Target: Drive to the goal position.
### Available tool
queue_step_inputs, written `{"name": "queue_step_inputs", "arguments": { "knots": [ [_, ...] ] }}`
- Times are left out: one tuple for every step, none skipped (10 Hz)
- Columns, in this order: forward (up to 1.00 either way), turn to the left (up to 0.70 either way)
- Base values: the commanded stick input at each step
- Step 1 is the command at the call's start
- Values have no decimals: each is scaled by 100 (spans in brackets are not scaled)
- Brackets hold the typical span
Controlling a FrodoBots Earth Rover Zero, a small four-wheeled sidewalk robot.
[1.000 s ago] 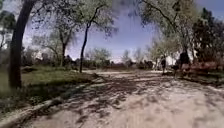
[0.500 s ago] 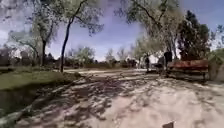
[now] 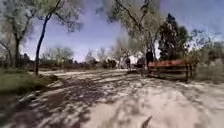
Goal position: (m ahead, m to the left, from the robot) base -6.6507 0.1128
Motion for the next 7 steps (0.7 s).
{"name": "queue_step_inputs", "arguments": {
  "knots": [
    [70, -6],
    [70, -2],
    [70, 0],
    [70, 0],
    [70, 5],
    [70, 22],
    [70, 33]
  ]
}}
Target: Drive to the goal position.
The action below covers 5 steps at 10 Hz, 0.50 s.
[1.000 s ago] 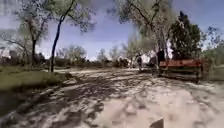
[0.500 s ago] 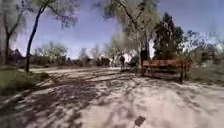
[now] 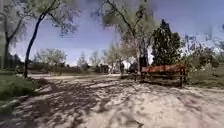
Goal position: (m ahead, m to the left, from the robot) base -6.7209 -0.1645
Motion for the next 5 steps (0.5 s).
{"name": "queue_step_inputs", "arguments": {
  "knots": [
    [70, 35],
    [70, 35],
    [70, 35],
    [70, 35],
    [70, 35]
  ]
}}
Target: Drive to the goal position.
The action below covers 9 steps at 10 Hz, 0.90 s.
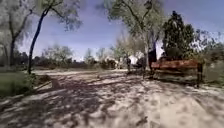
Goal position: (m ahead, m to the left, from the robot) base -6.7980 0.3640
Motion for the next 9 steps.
{"name": "queue_step_inputs", "arguments": {
  "knots": [
    [66, 33],
    [57, 28],
    [25, 13],
    [-70, 0],
    [-70, 0],
    [-70, 0],
    [-70, 0],
    [-70, 0],
    [-70, 0]
  ]
}}
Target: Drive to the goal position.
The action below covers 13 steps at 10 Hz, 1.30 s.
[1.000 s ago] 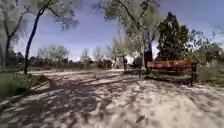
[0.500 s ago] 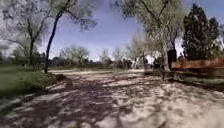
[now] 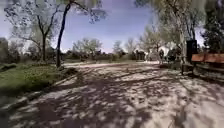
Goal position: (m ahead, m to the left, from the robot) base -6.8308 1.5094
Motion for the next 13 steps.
{"name": "queue_step_inputs", "arguments": {
  "knots": [
    [0, 0],
    [0, 0],
    [0, 0],
    [0, 0],
    [0, -7],
    [0, -25],
    [0, -65],
    [0, -70],
    [0, -70],
    [0, -70],
    [0, -70],
    [0, -70],
    [0, -70]
  ]
}}
